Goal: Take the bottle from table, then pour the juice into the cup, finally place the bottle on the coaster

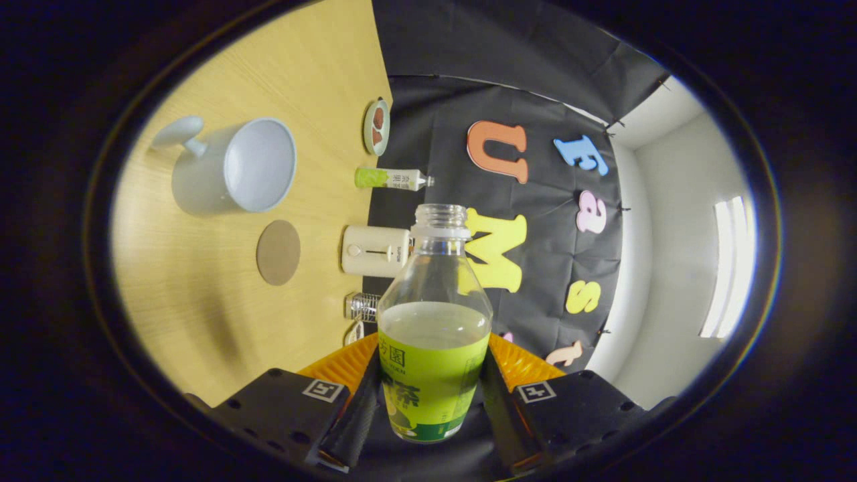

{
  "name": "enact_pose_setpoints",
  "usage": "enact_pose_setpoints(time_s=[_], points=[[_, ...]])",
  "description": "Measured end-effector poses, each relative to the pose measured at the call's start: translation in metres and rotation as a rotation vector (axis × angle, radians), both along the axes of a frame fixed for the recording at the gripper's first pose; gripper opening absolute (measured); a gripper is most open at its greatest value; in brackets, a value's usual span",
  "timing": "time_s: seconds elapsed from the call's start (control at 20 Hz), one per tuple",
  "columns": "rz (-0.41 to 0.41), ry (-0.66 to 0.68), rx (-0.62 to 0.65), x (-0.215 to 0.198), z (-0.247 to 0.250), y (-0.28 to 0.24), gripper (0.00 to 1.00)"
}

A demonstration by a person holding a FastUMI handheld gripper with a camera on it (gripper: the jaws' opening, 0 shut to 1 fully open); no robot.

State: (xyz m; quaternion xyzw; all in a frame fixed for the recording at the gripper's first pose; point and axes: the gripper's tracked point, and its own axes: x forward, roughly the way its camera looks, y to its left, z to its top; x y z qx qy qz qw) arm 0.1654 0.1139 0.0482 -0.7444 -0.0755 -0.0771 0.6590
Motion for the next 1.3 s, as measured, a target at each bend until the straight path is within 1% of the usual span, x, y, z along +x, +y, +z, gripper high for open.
enact_pose_setpoints(time_s=[0.15,0.75,0.85,1.05,1.3], points=[[-0.003,-0.009,-0.072,0.002,0.002,0.003,0.79],[-0.001,-0.034,-0.195,-0.005,0.01,0.018,0.79],[0.0,-0.021,-0.202,-0.006,0.007,0.022,0.79],[-0.01,-0.004,-0.229,-0.005,0.006,0.021,0.79],[-0.031,-0.012,-0.302,-0.004,0.011,0.02,0.79]])
